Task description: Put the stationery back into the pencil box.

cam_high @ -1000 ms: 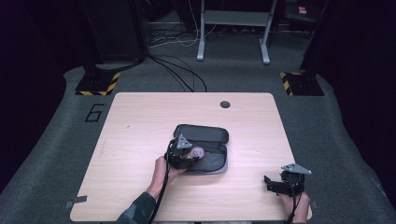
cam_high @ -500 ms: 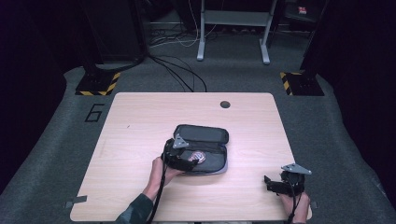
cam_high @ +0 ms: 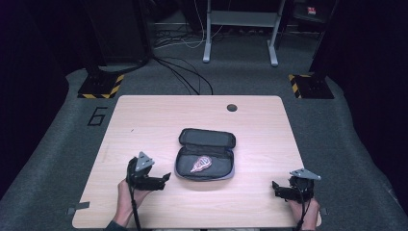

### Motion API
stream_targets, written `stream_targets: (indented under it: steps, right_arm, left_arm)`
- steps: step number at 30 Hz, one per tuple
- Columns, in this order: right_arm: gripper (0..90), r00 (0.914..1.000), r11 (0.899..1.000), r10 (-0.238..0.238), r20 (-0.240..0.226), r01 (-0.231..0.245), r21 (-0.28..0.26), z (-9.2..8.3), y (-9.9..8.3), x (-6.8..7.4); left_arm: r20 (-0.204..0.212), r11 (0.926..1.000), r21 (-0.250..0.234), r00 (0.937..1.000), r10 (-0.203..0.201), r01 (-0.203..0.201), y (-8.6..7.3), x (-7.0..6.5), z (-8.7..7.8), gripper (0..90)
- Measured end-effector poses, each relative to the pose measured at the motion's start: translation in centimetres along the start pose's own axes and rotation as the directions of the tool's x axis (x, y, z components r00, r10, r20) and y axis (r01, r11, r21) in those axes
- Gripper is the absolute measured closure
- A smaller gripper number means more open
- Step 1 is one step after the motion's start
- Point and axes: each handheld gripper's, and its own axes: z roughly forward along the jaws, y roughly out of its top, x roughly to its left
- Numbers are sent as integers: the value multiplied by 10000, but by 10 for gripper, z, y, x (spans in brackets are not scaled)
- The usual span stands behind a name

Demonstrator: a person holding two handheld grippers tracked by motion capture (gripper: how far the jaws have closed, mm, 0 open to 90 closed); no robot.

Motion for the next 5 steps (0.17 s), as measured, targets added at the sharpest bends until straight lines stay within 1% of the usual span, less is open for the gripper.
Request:
stream_targets:
  steps: [1,2,3,5]
  right_arm:
    - [40,10000,10000,4,0,-4,4,0,0,0]
    - [40,10000,10000,3,0,-3,3,0,0,0]
    - [40,10000,10000,1,-1,-1,1,0,0,0]
    - [39,10000,10000,59,15,-59,-48,0,0,0]
  left_arm:
    - [-76,9997,156,9998,-164,165,-9,4,-2,45]
    - [-183,9985,268,9987,-472,477,-17,8,-3,22]
    - [-256,9972,423,9978,-611,622,-25,12,-4,8]
    - [-506,9944,444,9943,-936,959,-41,19,-7,1]
